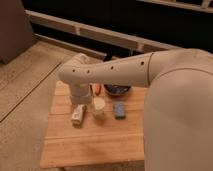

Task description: Knock the eraser over

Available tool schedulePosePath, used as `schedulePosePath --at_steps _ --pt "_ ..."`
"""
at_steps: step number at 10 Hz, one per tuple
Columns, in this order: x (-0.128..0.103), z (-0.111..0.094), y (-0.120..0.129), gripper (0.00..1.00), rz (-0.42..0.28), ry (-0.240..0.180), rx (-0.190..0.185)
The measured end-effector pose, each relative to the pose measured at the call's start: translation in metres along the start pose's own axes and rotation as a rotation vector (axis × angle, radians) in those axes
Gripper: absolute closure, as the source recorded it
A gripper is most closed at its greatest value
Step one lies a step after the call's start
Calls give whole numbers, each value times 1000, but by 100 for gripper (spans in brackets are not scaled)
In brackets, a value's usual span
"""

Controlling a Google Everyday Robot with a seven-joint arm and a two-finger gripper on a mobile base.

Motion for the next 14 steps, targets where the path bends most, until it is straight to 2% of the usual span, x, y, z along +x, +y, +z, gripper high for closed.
schedulePosePath --at_steps 13,14 --pt "0 0 0 35 -1 -1 1" --pt "-6 -2 1 35 -4 -14 -2"
